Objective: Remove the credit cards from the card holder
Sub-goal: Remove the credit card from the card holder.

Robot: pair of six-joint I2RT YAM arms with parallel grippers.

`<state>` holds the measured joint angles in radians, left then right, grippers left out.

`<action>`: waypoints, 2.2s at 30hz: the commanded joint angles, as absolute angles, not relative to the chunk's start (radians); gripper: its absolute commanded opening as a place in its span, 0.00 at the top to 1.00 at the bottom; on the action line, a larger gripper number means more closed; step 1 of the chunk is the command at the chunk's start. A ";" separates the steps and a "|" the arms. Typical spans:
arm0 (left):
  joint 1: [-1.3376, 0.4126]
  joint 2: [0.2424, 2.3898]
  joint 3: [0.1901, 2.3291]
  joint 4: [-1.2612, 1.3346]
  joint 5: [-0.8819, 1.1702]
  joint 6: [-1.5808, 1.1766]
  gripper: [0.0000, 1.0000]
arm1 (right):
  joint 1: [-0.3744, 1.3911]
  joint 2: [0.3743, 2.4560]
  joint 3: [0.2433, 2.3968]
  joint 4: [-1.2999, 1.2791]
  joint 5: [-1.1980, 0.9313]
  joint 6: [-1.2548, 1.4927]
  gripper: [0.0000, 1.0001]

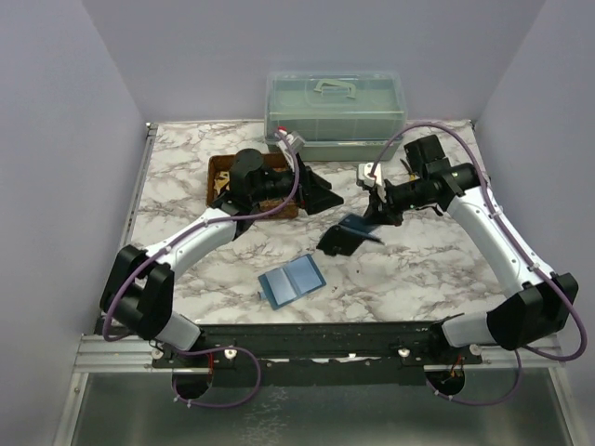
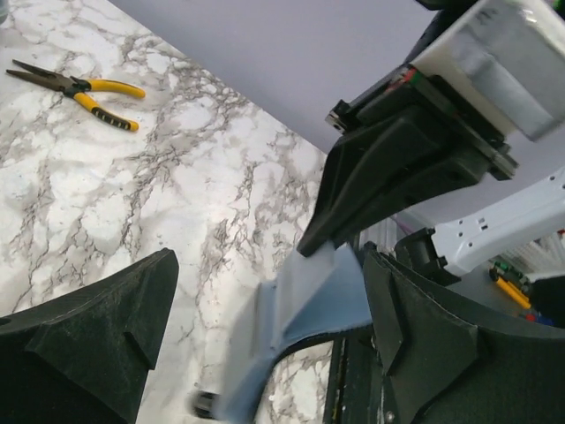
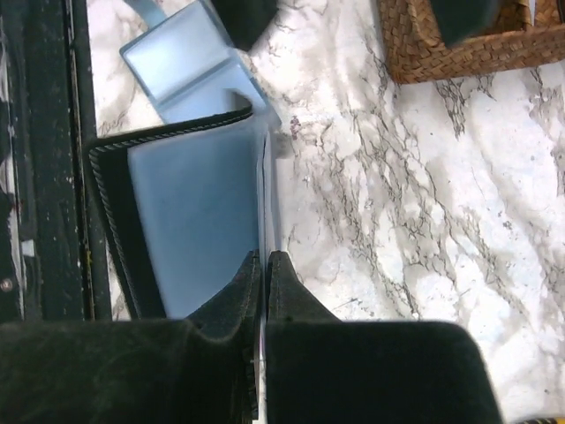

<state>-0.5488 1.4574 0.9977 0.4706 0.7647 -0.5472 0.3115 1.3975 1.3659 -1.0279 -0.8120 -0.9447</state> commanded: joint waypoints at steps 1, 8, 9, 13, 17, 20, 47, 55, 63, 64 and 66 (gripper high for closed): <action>-0.542 1.527 1.059 0.436 0.908 -0.479 0.08 | 0.351 1.352 1.378 -1.066 -0.727 -1.021 1.00; -0.604 1.535 0.959 0.561 0.910 -0.459 0.10 | 0.463 1.305 1.329 -1.033 -0.671 -1.032 0.99; -0.614 1.530 0.949 0.566 0.896 -0.446 0.11 | 0.471 1.304 1.324 -1.031 -0.669 -1.033 0.99; -0.619 1.521 0.919 0.586 0.856 -0.426 0.14 | 0.489 1.298 1.311 -1.027 -0.672 -1.040 0.99; -0.620 1.520 0.901 0.604 0.862 -0.423 0.17 | 0.503 1.287 1.297 -1.021 -0.657 -1.047 0.99; -0.623 1.517 0.873 0.675 0.898 -0.457 0.18 | 0.508 1.289 1.288 -1.022 -0.656 -1.047 0.99; -0.658 1.492 0.803 0.716 0.887 -0.531 0.33 | 0.540 1.306 1.272 -1.028 -0.686 -1.037 0.99; -0.696 1.456 0.822 0.557 0.807 -0.419 0.35 | 0.542 1.318 1.272 -1.025 -0.685 -1.031 0.99; -0.751 1.419 0.875 0.263 0.665 -0.213 0.48 | 0.547 1.327 1.276 -1.032 -0.690 -1.029 0.99; -0.756 1.419 0.885 0.237 0.664 -0.195 0.52 | 0.548 1.329 1.276 -1.033 -0.690 -1.026 0.99; -0.759 1.428 0.905 0.195 0.680 -0.175 0.71 | 0.549 1.335 1.275 -1.034 -0.692 -1.022 0.99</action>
<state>-0.7460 1.4414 0.8513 0.3721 0.7341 -0.3042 0.5362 1.3277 1.2682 -1.0420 -0.6662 -1.0363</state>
